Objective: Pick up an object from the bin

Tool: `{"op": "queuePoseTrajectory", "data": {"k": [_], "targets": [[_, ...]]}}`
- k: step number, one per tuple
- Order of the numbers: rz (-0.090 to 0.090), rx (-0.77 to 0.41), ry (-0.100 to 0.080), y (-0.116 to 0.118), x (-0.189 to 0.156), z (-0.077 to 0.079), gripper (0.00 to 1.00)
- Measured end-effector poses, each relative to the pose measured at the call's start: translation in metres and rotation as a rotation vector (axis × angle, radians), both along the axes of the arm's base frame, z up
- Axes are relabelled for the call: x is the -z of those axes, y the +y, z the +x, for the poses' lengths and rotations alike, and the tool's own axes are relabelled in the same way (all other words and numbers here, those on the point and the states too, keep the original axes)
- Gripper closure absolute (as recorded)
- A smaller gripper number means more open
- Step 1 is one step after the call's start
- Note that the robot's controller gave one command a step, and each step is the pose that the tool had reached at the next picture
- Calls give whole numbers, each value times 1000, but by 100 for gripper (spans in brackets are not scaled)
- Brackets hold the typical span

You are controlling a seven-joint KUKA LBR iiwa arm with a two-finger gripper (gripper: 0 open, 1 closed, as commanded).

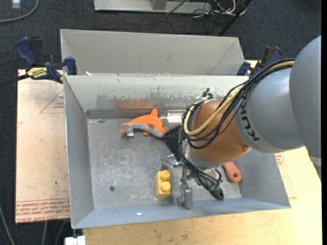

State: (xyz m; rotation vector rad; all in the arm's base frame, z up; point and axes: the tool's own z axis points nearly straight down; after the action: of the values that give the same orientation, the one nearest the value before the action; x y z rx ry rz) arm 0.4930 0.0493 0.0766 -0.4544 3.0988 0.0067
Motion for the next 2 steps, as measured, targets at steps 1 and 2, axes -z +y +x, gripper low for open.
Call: {"op": "queuePoseTrajectory", "data": {"k": [1,2], "targets": [[1,-21,-14,0,8,-2,0],[0,-179,-13,10,7,-2,0]]}}
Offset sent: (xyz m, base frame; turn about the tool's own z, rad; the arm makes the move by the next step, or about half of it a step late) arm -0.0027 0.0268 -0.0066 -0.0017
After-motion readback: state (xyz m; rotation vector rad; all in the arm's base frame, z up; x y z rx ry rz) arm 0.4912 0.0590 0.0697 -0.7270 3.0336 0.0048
